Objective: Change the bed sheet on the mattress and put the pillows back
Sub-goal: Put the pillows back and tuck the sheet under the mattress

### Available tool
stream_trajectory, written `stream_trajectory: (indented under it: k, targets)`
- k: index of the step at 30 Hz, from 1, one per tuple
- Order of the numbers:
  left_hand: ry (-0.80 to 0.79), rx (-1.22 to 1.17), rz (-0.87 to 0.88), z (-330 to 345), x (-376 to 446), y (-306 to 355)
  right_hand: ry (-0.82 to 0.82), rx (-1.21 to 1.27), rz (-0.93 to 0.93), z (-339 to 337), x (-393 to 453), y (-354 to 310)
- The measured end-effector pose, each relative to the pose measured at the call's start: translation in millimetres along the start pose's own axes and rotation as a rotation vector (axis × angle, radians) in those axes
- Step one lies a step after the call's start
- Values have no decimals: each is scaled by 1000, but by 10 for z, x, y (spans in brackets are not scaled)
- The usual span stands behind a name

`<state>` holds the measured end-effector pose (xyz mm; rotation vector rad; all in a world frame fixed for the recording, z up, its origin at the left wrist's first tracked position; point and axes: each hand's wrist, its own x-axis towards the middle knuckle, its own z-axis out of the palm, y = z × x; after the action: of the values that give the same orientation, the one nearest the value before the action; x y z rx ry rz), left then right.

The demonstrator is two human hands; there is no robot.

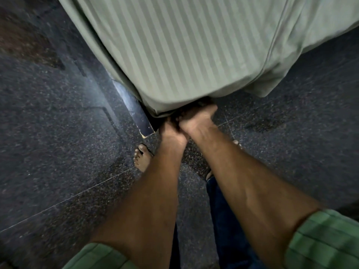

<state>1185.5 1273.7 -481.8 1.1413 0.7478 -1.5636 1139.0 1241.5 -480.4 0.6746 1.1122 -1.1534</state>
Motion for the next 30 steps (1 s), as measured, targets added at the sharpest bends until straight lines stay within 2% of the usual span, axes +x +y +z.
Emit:
stream_trajectory:
  k: [3, 5, 8, 10, 13, 15, 17, 19, 22, 26, 30]
  targets:
    - [84, 54, -1, -3, -68, -8, 42, -34, 8, -82, -79, 14]
    - [177, 138, 8, 31, -211, -13, 95, -154, 12, -158, -177, -2]
    - [320, 288, 36, -7, -383, -57, 298, -393, 12, -270, -289, 19]
    - [328, 270, 65, -27, -398, -92, 378, -468, -3, -299, -325, 45]
    - [283, 284, 54, 5, -363, -140, 403, -454, -62, -288, -317, -35]
    - [285, 468, 19, 23, -378, -197, 444, -466, -154, -334, -299, -150]
    - [293, 748, 20, 19, -416, -267, 516, -493, -307, -410, -298, -334]
    - [263, 941, 68, 22, -487, -379, 564, -436, -442, -435, -358, -605]
    - [172, 1105, 195, 115, -638, -571, 463, -277, -530, -406, -457, -1089]
    - [-77, 1273, 423, 380, -885, -942, 222, -143, -461, -178, -565, -1751]
    - [-252, 1401, 610, 813, -909, -1256, 217, -209, -351, 138, -484, -2210]
